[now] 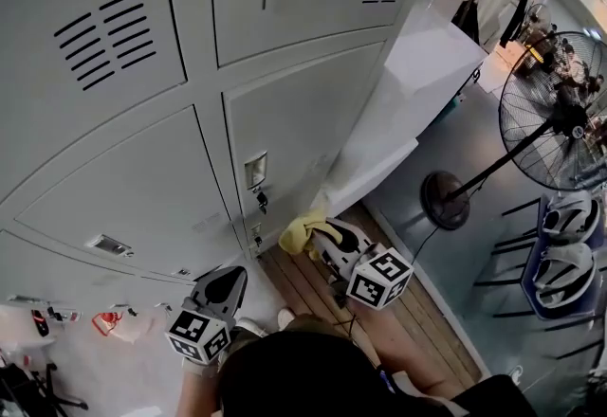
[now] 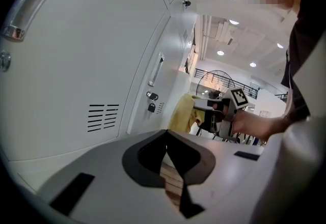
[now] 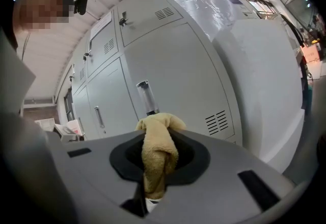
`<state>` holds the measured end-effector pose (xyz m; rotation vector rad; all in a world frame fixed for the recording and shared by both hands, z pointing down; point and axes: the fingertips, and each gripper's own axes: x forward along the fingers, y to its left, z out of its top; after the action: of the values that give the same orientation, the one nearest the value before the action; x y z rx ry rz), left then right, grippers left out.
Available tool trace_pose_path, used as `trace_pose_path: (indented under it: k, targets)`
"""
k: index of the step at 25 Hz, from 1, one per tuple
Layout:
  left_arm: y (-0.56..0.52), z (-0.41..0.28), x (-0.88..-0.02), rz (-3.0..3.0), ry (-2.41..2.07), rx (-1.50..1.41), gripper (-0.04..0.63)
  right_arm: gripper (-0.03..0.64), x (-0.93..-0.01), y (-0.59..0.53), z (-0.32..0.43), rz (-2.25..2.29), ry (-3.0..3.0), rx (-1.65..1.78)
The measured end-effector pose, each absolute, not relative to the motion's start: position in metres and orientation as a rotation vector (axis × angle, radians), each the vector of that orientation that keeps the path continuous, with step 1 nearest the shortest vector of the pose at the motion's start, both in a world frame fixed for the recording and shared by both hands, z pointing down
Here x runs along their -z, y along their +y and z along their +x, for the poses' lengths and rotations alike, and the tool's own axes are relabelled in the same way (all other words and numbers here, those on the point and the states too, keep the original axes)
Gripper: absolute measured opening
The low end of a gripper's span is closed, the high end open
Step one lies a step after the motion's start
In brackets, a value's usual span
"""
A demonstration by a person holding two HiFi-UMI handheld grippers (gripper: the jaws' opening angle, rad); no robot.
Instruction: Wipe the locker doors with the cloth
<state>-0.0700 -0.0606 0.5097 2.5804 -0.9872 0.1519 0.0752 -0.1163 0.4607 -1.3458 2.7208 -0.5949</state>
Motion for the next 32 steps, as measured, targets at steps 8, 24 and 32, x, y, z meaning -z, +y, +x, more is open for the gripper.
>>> trace_pose_path:
  k: [8, 24, 32]
  targets:
    - [-0.054, -0.073, -0.508, 2.614, -0.960, -0.147, 0.006, 0.054, -0.468, -0.082, 0.056, -1.352, 2.819, 0.521]
    - [-0.052, -0.095, -0.506, 2.630, -1.016, -0.143, 0.006, 0.054, -0.477, -0.059, 0.030, -1.303, 2.896, 0.472]
    - [-0.050, -0.098, -0.506, 2.628, -1.031, -0.160, 0.006, 0.054, -0.478, -0.059, 0.023, -1.276, 2.913, 0.462]
